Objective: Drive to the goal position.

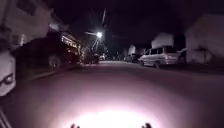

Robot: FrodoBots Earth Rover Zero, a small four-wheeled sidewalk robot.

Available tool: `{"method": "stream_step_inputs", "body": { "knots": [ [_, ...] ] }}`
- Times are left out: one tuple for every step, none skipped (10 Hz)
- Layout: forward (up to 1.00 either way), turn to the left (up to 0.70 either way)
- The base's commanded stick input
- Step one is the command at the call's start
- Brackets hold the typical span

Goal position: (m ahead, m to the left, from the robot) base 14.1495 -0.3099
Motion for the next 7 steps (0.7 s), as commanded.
{"method": "stream_step_inputs", "body": {
  "knots": [
    [0.7, 0.0],
    [0.7, 0.0],
    [0.7, 0.0],
    [0.7, 0.0],
    [0.7, 0.0],
    [0.7, 0.0],
    [0.7, 0.0]
  ]
}}
